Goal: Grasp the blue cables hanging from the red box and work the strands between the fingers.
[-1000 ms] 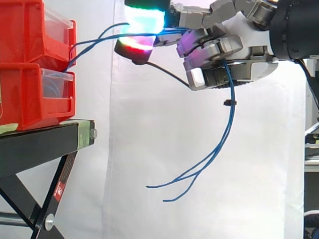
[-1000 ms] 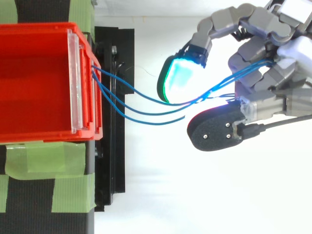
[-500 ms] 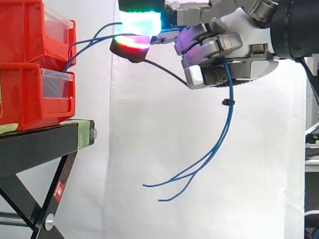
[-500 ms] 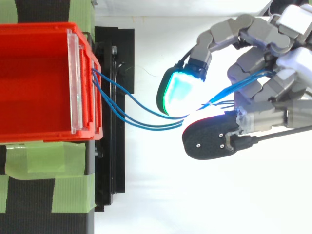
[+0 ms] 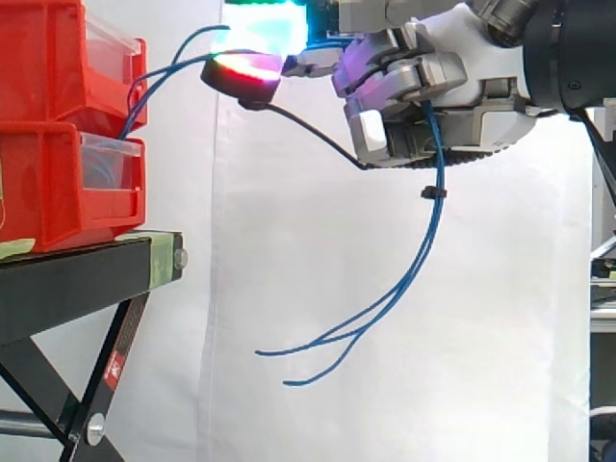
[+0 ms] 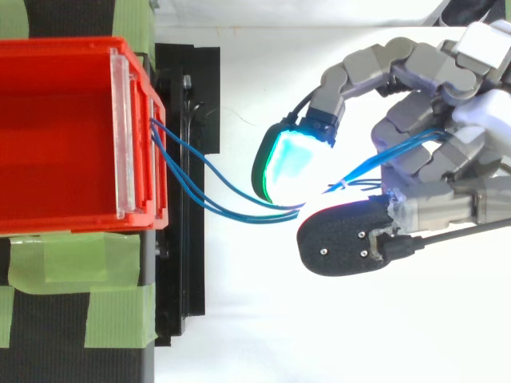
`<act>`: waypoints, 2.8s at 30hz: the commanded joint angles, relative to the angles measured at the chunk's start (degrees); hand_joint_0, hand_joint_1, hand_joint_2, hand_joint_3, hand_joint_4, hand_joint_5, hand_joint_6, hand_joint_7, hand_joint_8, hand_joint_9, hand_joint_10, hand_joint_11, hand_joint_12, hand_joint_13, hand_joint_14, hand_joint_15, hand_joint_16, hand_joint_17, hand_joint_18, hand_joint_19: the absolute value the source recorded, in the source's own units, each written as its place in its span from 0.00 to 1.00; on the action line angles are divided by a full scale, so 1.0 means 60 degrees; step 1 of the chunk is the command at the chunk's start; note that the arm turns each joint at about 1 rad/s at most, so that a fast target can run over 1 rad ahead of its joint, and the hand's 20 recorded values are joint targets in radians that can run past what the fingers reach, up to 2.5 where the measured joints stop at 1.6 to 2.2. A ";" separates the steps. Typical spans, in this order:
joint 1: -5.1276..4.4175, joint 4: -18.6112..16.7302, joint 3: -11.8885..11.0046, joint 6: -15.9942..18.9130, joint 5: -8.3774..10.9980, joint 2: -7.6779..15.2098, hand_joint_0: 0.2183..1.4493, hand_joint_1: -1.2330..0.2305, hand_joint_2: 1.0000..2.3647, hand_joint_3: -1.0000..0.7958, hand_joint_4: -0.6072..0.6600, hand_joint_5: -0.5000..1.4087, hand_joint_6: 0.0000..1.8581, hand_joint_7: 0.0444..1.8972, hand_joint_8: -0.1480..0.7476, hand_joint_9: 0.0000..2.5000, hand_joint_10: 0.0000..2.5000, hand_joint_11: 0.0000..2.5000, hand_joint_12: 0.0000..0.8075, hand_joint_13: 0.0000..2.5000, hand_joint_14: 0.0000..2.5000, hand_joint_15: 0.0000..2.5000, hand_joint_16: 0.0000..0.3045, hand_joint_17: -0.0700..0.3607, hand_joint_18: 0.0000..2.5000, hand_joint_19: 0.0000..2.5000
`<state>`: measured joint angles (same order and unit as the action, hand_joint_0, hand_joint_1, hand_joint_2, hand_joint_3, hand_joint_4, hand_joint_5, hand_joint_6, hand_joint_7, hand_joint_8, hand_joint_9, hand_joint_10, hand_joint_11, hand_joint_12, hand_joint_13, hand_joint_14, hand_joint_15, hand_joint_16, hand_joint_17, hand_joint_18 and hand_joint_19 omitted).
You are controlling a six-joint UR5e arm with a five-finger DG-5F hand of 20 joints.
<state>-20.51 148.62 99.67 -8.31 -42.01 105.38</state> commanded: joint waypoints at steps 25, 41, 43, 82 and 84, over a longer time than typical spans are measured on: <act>-0.0332 -0.0073 0.0014 0.0067 0.0044 0.0000 0.64 0.36 0.01 0.38 0.64 0.40 0.21 0.58 0.71 0.51 1.00 0.98 0.80 0.71 1.00 0.56 0.81 0.59 0.97 0.20; -0.0479 0.0059 0.0014 0.0052 0.0044 0.0015 0.53 0.36 0.01 0.32 0.66 0.37 0.40 0.52 0.71 0.51 1.00 0.98 0.80 0.71 1.00 0.56 0.81 0.59 0.97 0.20; -0.0479 0.0044 0.0014 0.0052 0.0044 0.0015 0.58 0.34 0.01 0.36 0.64 0.35 0.44 0.50 0.71 0.51 1.00 0.98 0.80 0.71 1.00 0.56 0.81 0.59 0.97 0.20; -0.0537 0.0513 0.0000 -0.0021 0.0102 0.0000 0.49 0.32 0.01 0.11 0.65 0.35 0.37 0.53 0.71 0.51 1.00 0.98 0.80 0.71 1.00 0.56 0.81 0.59 0.97 0.20; -0.0537 0.0571 0.0000 -0.0021 0.0102 0.0000 0.50 0.30 0.00 0.09 0.66 0.32 0.41 0.50 0.71 0.51 1.00 0.98 0.80 0.71 1.00 0.56 0.81 0.59 0.97 0.20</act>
<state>-23.72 151.46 99.71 -8.44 -41.40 105.38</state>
